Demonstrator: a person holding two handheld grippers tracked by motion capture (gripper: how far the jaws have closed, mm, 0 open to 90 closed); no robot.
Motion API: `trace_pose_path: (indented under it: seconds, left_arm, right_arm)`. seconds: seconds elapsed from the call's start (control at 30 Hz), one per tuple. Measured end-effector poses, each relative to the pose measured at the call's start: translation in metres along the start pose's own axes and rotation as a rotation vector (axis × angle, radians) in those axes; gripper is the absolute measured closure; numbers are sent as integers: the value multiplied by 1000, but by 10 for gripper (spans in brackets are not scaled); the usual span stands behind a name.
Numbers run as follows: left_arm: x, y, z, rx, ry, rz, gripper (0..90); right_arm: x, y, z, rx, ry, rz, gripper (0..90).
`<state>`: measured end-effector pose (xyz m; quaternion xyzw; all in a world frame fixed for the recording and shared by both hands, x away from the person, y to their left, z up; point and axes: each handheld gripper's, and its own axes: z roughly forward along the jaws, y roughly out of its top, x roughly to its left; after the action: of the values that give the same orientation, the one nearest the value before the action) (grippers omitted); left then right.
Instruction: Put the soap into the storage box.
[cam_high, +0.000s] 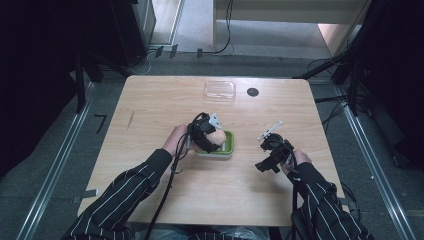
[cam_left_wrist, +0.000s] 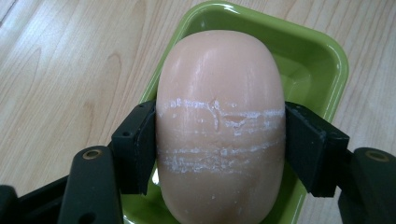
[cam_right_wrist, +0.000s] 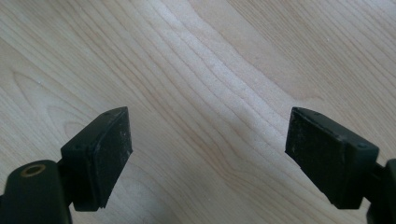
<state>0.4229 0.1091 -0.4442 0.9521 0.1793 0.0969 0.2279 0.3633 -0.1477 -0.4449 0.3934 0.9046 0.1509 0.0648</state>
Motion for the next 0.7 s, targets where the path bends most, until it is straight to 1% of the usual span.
trace_pose_path:
  seconds: [0.03, 0.07, 0.2, 0.27, 0.37, 0.43, 0.5, 0.57, 0.6, 0.67, 0.7]
  left_arm:
    - [0, 0, 1, 3, 5, 5, 333]
    - [0, 0, 1, 4, -1, 3, 332]
    - [0, -1, 2, 6, -2, 5, 332]
    - [0, -1, 2, -1, -5, -3, 331]
    - [1, -2, 3, 2, -4, -5, 331]
    - [0, -2, 4, 17, -3, 4, 331]
    - [0, -2, 5, 20, -11, 3, 330]
    - [0, -2, 5, 20, -1, -1, 331]
    - [1, -3, 6, 21, -1, 5, 330]
    - [1, -4, 6, 15, -10, -8, 330]
    - [2, -4, 6, 17, -13, -6, 330]
  right_arm:
    - [0, 0, 0, 0, 0, 0, 154]
    - [0, 0, 0, 1, 0, 0, 154]
    - [0, 0, 0, 2, 0, 4, 154]
    - [0, 0, 1, 3, 3, 6, 154]
    - [0, 0, 0, 3, 1, 3, 154]
    - [0, 0, 0, 3, 2, 5, 154]
    - [0, 0, 1, 5, 7, 7, 154]
    - [-1, 0, 2, 5, 8, 5, 154]
    - [0, 0, 2, 6, 8, 7, 154]
    - [0, 0, 1, 6, 9, 7, 154]
    - [0, 0, 1, 6, 9, 7, 154]
